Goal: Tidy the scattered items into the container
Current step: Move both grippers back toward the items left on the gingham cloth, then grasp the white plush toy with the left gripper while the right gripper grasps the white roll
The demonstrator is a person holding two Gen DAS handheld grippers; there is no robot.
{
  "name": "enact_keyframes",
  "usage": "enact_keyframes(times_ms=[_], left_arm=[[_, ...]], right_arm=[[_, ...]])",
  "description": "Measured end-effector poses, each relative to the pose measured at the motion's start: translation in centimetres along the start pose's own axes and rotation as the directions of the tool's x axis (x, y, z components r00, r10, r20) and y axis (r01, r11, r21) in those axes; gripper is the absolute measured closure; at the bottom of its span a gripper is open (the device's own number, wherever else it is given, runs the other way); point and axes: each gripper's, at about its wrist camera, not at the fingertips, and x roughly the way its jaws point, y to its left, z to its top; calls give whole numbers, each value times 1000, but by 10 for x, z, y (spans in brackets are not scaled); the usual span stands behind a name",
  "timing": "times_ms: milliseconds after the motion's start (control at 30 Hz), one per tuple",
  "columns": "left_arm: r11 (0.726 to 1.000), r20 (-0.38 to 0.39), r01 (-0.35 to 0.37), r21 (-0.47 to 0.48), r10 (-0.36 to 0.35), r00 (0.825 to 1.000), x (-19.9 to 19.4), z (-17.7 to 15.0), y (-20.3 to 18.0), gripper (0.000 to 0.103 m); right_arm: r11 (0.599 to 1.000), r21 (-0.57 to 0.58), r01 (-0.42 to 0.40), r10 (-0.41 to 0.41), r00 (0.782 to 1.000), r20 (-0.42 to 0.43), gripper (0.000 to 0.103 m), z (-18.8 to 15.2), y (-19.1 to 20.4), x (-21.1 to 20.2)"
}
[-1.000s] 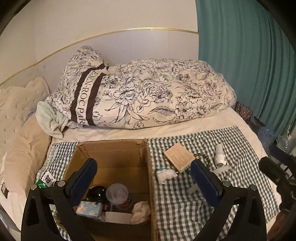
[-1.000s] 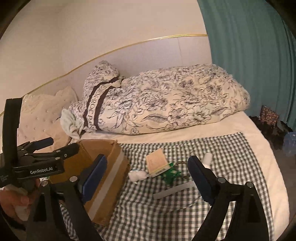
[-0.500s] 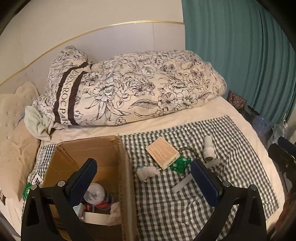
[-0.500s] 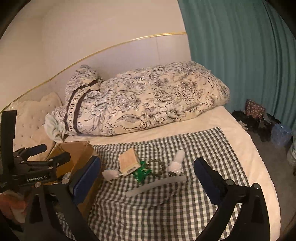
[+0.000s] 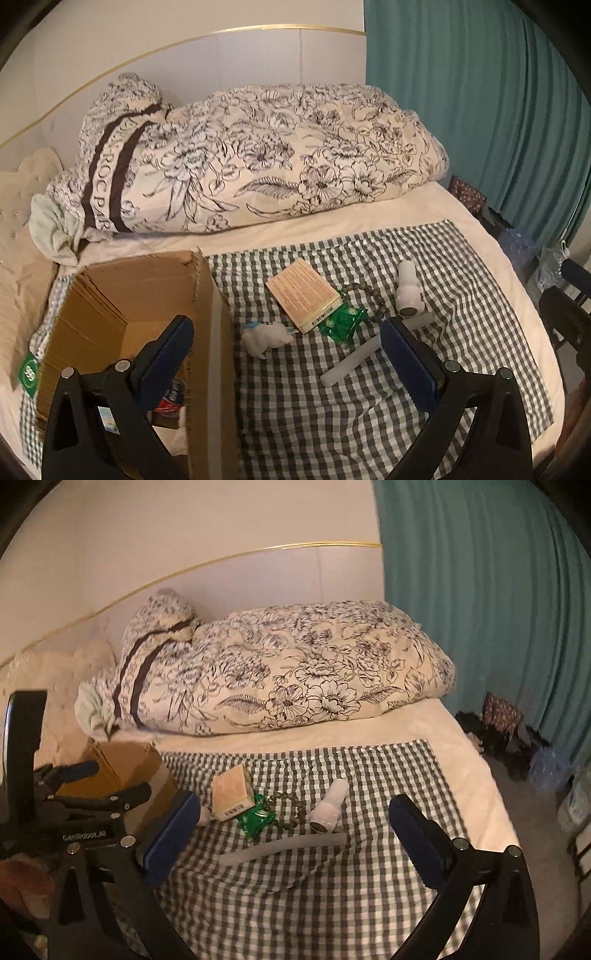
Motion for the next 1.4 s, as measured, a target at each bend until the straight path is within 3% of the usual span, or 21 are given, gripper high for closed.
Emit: enact_keyframes(times_ms=[200,367,500,733,900,1033,1233,1300,1400], left_arm=[[999,-34,29,-20,-30,999,30,-12,-1,0],[997,-83,53,-55,-57,995,56,-19,-2,0],[997,-115,31,-75,-39,993,74,-23,-1,0],[996,-88,-91,-14,90,992,94,-27,-14,0],[994,-66,-110,28,112,992,98,-29,-25,0],[996,-72,-85,27,87,994,102,-31,-31,0],[993,-137,-117,-13,114,984,134,-38,-23,0],[989,-140,-146,1,145,980,143,-41,-26,0],[991,-139,-137,-5,135,981,152,-44,-27,0]], right_arm=[[998,12,-60,60,997,-43,0,-5,-7,16],[999,11,-43,44,996,-79,0,-15,-15,35],[998,35,-53,57,992,-113,0,-23,-26,53],[999,37,-39,45,984,-174,0,-37,-43,88],[998,43,-48,55,978,-200,0,-41,-50,111],[998,33,-56,62,976,-211,0,-42,-50,126],[999,17,-47,50,968,-245,0,-52,-56,151],[999,19,-45,48,966,-252,0,-55,-60,158],[999,13,-45,47,964,-262,0,-58,-63,168]])
